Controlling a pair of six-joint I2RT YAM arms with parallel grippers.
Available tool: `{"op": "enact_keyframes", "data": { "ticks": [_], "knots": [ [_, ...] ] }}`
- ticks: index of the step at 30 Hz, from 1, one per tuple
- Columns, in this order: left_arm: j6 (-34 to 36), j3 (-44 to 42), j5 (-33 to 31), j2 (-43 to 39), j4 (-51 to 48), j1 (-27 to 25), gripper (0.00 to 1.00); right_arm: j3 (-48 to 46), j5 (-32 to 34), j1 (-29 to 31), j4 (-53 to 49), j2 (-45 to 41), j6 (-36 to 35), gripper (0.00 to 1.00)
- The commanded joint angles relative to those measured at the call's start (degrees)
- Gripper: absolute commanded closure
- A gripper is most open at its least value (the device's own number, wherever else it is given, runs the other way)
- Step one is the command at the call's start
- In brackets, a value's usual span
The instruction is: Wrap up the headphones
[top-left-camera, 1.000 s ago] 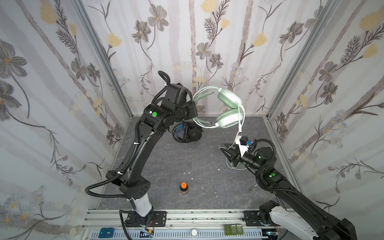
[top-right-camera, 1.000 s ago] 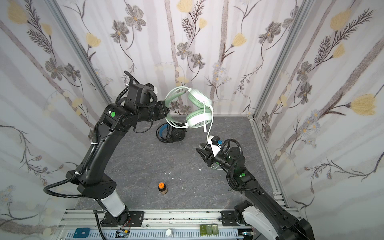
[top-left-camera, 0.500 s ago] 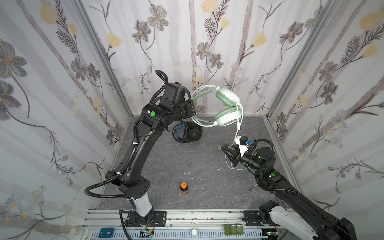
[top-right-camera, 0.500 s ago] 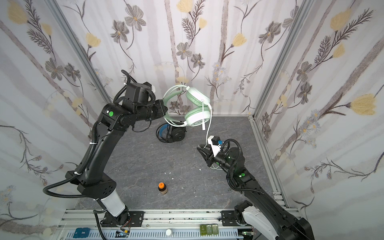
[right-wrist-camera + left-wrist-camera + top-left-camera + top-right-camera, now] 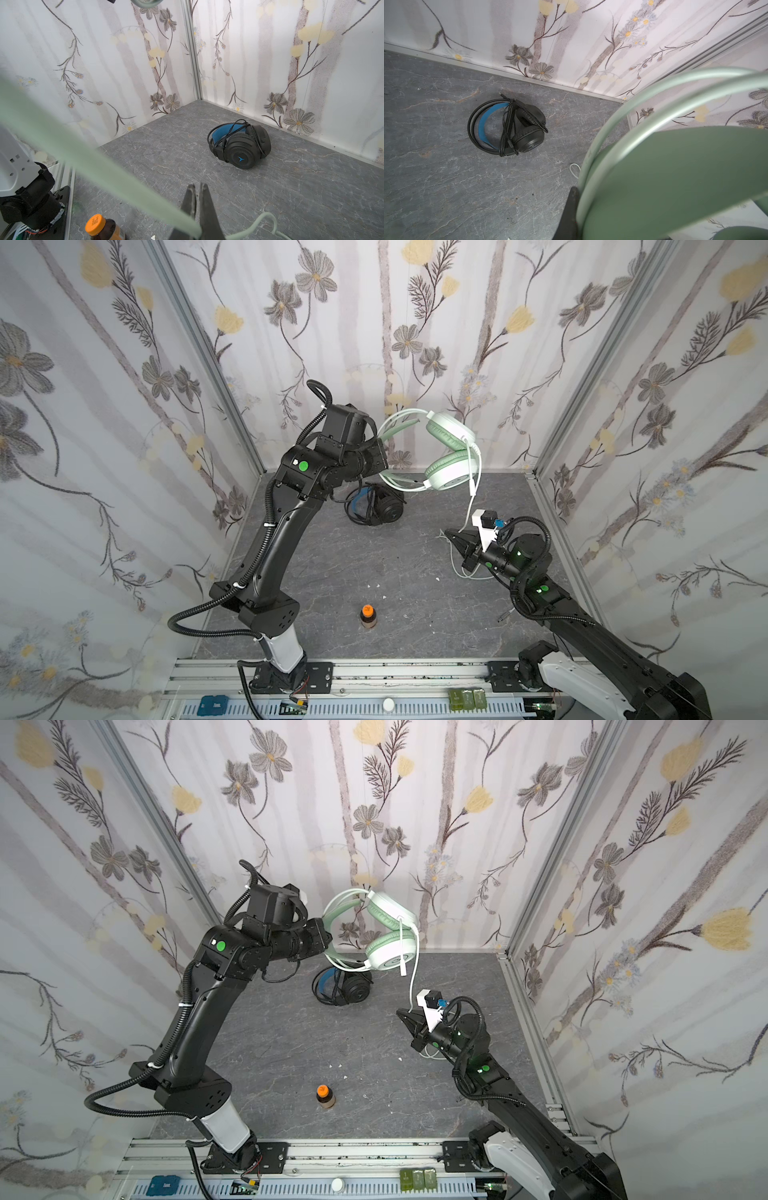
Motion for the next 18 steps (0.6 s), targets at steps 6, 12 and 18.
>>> {"op": "enact_keyframes", "data": {
  "ticks": [6, 12, 18],
  "knots": [
    [-3.88, -7.92, -11.22, -2.66, 8.59, 1.77, 1.0, 10.45, 19.5, 0.98, -26.24, -1.19, -10.38, 1.0],
    [-4.21, -13.66, -18.05, -2.76, 11.19, 1.77, 1.0, 20.2, 32.91, 4.98, -43.35, 0.3, -15.2, 1.0],
    [-1.3, -15.33, -20.9, -1.09, 11.37, 1.07, 1.0, 29.05, 41.8, 12.87, -53.43, 3.69, -18.88, 1.0]
  ]
}}
